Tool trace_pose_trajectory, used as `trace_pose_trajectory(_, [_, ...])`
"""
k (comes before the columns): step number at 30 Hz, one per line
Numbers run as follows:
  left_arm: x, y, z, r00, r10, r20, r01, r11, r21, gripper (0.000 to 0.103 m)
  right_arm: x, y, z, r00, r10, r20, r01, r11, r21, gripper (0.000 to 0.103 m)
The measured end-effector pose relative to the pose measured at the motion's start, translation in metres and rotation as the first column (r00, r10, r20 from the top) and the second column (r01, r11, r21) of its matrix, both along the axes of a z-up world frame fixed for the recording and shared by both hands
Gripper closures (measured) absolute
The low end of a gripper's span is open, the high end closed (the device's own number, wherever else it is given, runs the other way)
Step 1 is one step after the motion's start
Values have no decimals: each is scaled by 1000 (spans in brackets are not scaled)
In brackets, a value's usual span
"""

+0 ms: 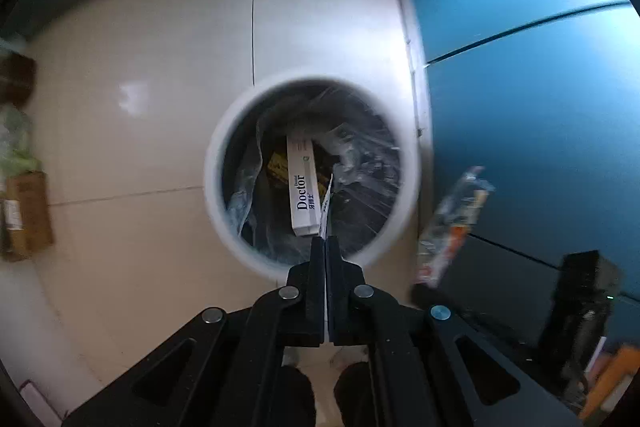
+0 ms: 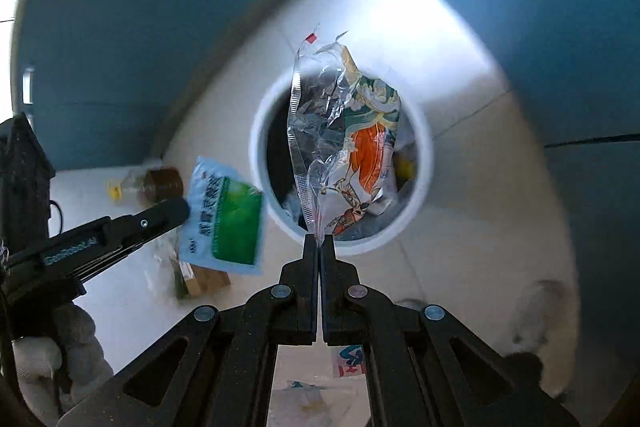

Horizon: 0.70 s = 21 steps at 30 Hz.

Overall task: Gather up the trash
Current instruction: 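Carry the sachet and wrapper over the white bin and release both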

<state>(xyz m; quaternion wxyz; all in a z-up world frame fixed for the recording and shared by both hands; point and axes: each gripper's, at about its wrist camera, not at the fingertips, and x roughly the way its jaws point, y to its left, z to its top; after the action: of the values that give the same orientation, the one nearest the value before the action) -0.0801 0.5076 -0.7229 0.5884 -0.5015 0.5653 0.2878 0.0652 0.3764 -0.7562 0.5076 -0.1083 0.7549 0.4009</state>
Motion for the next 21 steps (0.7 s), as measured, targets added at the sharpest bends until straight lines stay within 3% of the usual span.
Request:
trace_pose_trajectory(4, [-1,16,-56,1000,22,7,-21,999,-36,103,-1,29,-75,999,53,-12,-53,996,-67,101])
trace_pose_trajectory(7, [0,24,-77,999,33,-4,-33,998,-55,102,1,51,-99,996,94,-6,-94,990,-109,101])
trace_pose_trajectory(9, [1,27,-80,999,7,-45,-9,999,-32,98,1,61,-105,991,129,17,-126,983,-137,91])
trace_pose_trajectory(10, [1,27,-78,998,-2,-56,1,1000,-15,95,0,58,-106,991,135,24,-131,981,-142,76])
trace_pose_trajectory(11, [0,27,-76,998,-9,-70,9,1000,4,80,1,60,-107,990,139,30,-133,980,-148,59])
trace_pose_trajectory(12, [-1,28,-73,996,-14,-87,16,1000,25,48,3,61,-105,989,143,38,-135,979,-155,52])
trace_pose_trajectory(14, [-6,29,-65,994,-14,-111,22,997,70,9,10,53,-99,985,154,73,-140,977,-163,43])
trace_pose_trajectory(18, [-16,26,-49,986,-24,-165,49,988,149,6,18,51,-79,968,174,180,-142,973,-180,28])
trace_pose_trajectory(20, [-20,20,-39,981,-28,-191,65,980,187,3,18,50,-64,947,201,252,-154,969,-193,7])
trace_pose_trajectory(21, [-22,17,-34,978,-35,-204,79,975,209,3,16,44,-58,936,212,280,-160,967,-198,3])
